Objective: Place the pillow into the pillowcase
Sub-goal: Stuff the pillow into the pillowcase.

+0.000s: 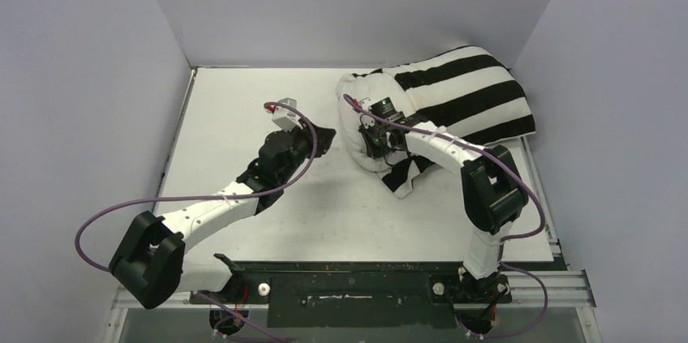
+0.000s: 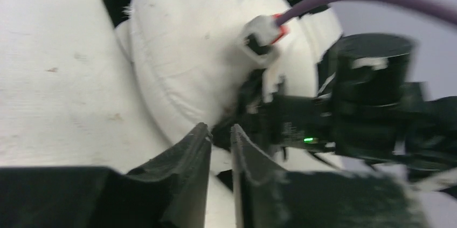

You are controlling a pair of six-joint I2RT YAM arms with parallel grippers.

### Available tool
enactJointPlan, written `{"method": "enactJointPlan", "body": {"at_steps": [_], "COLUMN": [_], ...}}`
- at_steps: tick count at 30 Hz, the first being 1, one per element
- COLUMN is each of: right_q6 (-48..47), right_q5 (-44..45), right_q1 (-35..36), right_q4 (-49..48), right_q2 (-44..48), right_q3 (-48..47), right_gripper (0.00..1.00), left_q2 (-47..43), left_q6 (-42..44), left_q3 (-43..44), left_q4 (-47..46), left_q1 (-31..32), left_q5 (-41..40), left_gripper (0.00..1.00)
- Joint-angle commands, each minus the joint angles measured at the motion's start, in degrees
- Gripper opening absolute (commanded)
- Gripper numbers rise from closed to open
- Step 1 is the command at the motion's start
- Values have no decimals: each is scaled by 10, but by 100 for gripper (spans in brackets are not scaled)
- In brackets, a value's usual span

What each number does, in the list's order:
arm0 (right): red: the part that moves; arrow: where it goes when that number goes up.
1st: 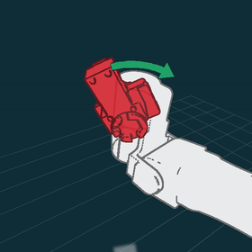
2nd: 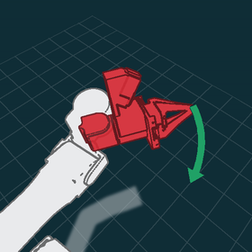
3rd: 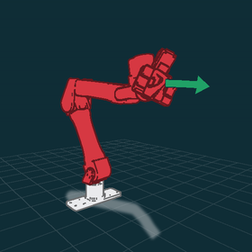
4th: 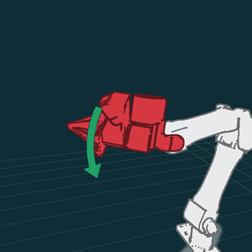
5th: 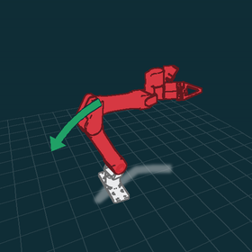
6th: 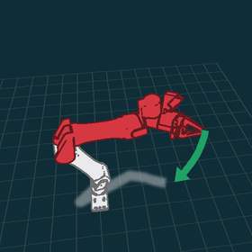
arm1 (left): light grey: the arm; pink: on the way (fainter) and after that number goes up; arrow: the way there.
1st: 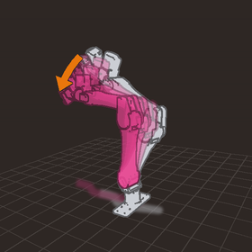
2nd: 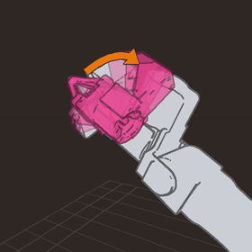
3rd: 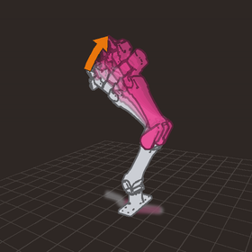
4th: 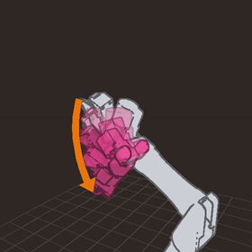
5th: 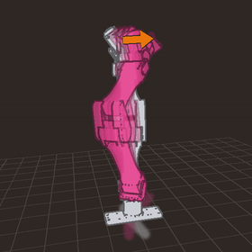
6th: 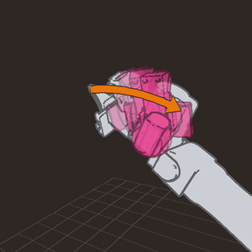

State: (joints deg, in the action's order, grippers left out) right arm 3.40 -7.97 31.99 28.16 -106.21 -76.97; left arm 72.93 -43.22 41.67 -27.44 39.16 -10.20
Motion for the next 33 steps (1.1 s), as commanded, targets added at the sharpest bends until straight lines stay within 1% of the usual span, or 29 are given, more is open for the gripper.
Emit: {"method": "enactJointPlan", "body": {"at_steps": [1,2,3,4,5,8,11,13,15,16,18,19,20,21,24,27,29,31,33], "right_q6": [0,7,18,28,43,93,140,165,186,196,216,223,225,223,187,126,78,34,5], "right_q5": [-23,-41,-48,-50,-56,-98,-90,-67,-18,17,96,117,122,118,113,113,114,109,103], "right_q1": [-23,-27,-31,-33,-34,-39,-44,-47,-49,-50,-61,-73,-88,-106,-146,-163,-163,-163,-163], "right_q4": [-54,-62,-64,-62,-60,-83,-81,-81,-81,-80,-87,-93,-98,-104,-131,-151,-148,-146,-131], "right_q2": [87,108,126,145,163,221,272,312,356,386,425,441,451,457,448,390,337,286,241], "right_q3": [23,29,33,35,38,68,104,138,174,190,223,236,244,247,242,189,133,81,35], "right_gripper": [0,0,9,21,30,51,70,78,86,91,98,100,100,100,100,100,96,92,85], "left_q2": [2,4,7,11,16,28,50,72,97,107,130,138,149,160,200,250,284,310,328], "left_q6": [59,86,113,141,173,272,377,457,549,581,622,636,650,667,705,732,738,733,696], "left_q3": [-1,-6,-8,-10,-10,0,38,74,116,131,154,164,175,189,237,284,311,331,334], "left_q4": [19,15,12,6,0,-26,-2,43,98,116,122,115,111,114,129,132,133,132,98], "left_q1": [-20,-19,-18,-18,-16,-12,-5,1,8,12,15,16,16,16,15,14,13,11,3], "left_q5": [29,39,52,69,89,160,212,228,228,222,217,221,228,236,249,248,249,271,300], "left_gripper": [24,29,33,37,39,46,56,67,75,77,82,93,96,97,97,96,93,89,84]}}
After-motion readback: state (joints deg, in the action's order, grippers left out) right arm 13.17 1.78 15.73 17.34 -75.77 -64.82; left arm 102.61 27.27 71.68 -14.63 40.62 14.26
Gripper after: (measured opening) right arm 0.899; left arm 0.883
